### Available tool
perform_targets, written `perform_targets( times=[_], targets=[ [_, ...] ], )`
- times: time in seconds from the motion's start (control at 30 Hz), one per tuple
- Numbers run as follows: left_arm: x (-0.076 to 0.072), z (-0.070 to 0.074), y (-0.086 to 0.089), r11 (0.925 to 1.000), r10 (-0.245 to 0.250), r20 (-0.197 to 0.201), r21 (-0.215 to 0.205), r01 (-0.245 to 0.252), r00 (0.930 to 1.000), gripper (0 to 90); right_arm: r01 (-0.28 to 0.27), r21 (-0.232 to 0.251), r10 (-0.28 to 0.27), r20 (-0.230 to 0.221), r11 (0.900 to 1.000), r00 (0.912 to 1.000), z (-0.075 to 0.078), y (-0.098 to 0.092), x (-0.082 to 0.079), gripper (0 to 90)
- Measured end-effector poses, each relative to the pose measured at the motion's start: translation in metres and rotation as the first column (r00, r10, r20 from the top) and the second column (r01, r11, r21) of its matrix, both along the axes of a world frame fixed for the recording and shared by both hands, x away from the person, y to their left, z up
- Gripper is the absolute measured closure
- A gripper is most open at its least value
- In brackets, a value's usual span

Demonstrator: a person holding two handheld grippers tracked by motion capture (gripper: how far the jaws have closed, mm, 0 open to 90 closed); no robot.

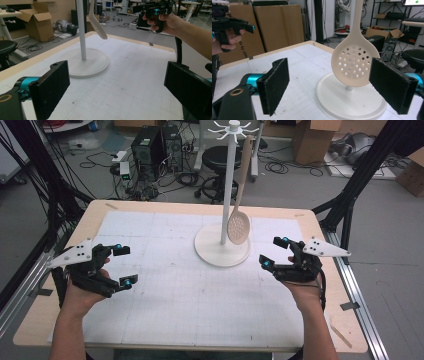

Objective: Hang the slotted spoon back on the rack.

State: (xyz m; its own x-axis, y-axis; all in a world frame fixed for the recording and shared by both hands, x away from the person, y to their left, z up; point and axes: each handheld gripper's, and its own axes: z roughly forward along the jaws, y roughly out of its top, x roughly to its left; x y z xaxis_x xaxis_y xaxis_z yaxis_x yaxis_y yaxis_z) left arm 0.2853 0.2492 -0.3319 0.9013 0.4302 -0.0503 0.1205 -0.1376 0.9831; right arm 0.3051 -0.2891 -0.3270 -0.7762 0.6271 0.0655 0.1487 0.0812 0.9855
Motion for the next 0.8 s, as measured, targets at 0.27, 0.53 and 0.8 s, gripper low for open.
perform_targets(
  times=[0.27,0.53,0.8],
  targets=[
    [0.0041,-0.0028,-0.0002,1.0,0.0,-0.002,-0.004,0.0,1.0,6.9,0.002,-0.01,-0.002,0.0,1.0,1.0,-0.0022,-0.002,-0.0005,15.6],
    [0.0076,-0.0053,-0.0039,1.0,-0.002,-0.004,0.004,0.002,1.0,6.6,0.018,-0.011,-0.018,0.009,1.0,0.9998,-0.0007,-0.0042,-0.0045,15.6],
    [0.0053,-0.0044,-0.0009,0.9999,0.013,0.002,-0.01,-0.013,0.9999,6.6,0.012,-0.014,-0.012,0.009,1.0,0.9999,-0.001,-0.0016,-0.0036,15.6]
  ],
)
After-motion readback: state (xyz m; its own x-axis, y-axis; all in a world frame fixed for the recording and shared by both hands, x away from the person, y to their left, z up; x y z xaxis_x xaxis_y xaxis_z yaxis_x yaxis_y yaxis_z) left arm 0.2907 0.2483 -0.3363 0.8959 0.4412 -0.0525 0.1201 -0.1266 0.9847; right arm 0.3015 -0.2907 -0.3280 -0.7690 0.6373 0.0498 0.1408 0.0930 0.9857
